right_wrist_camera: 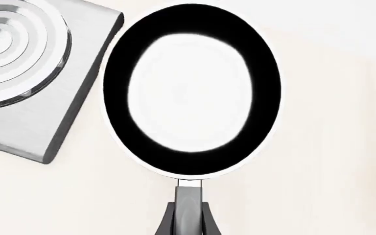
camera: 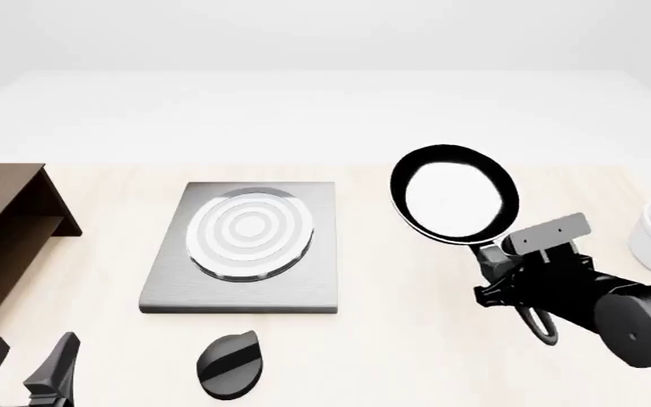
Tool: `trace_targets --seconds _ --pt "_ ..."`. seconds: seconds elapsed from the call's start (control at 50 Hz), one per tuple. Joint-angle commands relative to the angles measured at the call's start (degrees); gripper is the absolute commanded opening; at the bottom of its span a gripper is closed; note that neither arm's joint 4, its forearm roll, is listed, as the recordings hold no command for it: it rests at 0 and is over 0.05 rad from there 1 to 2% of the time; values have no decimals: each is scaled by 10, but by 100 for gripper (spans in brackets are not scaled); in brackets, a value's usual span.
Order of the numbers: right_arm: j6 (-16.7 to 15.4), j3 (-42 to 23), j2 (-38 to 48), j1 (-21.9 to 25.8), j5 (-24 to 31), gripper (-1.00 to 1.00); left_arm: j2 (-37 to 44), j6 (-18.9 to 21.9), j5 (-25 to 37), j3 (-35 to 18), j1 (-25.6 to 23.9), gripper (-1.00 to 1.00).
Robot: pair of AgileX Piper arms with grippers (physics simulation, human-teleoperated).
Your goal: Turn on the stove and put the frying pan on it.
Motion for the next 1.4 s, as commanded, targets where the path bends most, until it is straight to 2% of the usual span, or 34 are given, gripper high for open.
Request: trace_targets --seconds 0.02,0.14,0.18,0.54,0.76,0.96,1.4 --pt "14 -49 23 65 5 -100 0 2 0 0 0 100" --pt "27 -66 42 98 4 -100 0 2 0 0 0 100" --pt "19 -72 52 101 2 -100 0 1 -1 0 0 100" --pt "18 -122 108 163 3 -100 0 1 -3 0 1 100" --pt "9 -193 157 211 25 -100 0 -1 -2 0 -1 100" --pt "11 -226 192 245 26 -100 0 1 -3 -1 0 100" --pt "6 -276 237 283 32 -100 0 -1 -5 0 2 100"
